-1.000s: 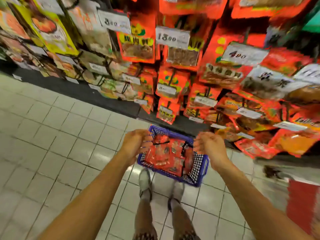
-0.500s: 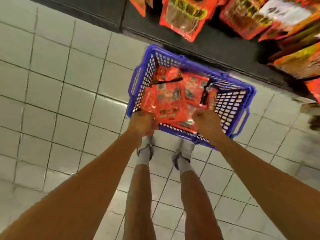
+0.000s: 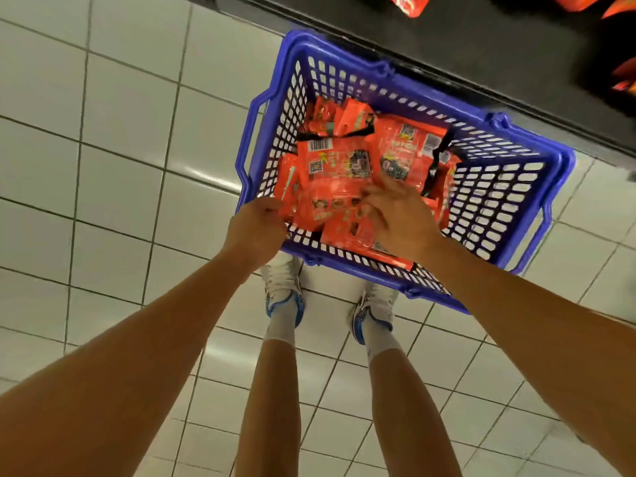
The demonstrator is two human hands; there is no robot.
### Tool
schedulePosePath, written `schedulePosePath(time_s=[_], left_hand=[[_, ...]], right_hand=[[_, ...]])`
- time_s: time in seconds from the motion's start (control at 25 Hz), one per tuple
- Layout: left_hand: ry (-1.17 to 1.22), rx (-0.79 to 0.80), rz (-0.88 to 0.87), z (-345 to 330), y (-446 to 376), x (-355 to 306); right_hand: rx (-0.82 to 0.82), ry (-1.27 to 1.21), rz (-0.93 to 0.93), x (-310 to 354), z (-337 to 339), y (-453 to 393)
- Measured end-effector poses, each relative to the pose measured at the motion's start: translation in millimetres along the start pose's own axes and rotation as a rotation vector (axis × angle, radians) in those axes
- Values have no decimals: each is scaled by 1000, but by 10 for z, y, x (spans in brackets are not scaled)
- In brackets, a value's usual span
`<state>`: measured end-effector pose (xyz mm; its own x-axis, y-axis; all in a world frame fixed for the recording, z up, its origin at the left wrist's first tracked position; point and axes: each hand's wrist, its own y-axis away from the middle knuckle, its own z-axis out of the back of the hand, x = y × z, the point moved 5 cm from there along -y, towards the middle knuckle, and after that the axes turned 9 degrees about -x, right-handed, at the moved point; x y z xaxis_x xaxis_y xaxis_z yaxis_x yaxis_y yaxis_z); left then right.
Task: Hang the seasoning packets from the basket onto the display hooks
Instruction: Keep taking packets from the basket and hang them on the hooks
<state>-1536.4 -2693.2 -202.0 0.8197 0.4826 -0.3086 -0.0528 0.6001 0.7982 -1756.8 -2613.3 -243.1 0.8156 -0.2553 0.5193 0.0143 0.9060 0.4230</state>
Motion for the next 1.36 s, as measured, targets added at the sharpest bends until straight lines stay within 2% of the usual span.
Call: schedulePosePath(time_s=[0.08,0.2,0.28,0.32,0.4,0.48,0.52,0.6,0.68,0.72,0.88,1.12,1.24,1.28,1.36], left_hand=[[-27,27,-185,70,-29,-115],[-30,86,-399,121,-16,-362],[-9,150,-384,90,-28,-476],[-2,172,-357,70,-22,-513],[82,153,-294,40,-20,-502],[240,76,-187,56,-30,-390],[321,39,-132,77,-34,-321],[410,-9,-68,102,-45,-200],[412,-16,-48,100,-59,-120],[409,-14,-45,89,-61,-91],[406,-21,-11,28,-81,1],[437,15,-15,16,-41,21],[450,2,-13,92,3,-18],[462,-2,-6,129,38,-39],[507,2,16,206,134,-117]], right_hand=[[-65,-264,-106,84,356,-34],[66,-531,-178,177,801,-143],[183,-844,-297,220,917,-184],[172,-957,-368,215,938,-210],[-24,-1034,-506,66,917,-277],[-212,-810,-589,-183,795,-264],[-213,-592,-592,-289,686,-227],[2,-158,-468,-339,307,-87],[268,148,-286,-257,-173,135],[331,256,-234,-219,-361,226],[282,398,-240,-264,-685,256],[183,509,-205,-354,-572,184],[-16,224,-261,-267,-159,123],[-73,33,-337,-254,43,120],[-147,-522,-588,-240,496,144]])
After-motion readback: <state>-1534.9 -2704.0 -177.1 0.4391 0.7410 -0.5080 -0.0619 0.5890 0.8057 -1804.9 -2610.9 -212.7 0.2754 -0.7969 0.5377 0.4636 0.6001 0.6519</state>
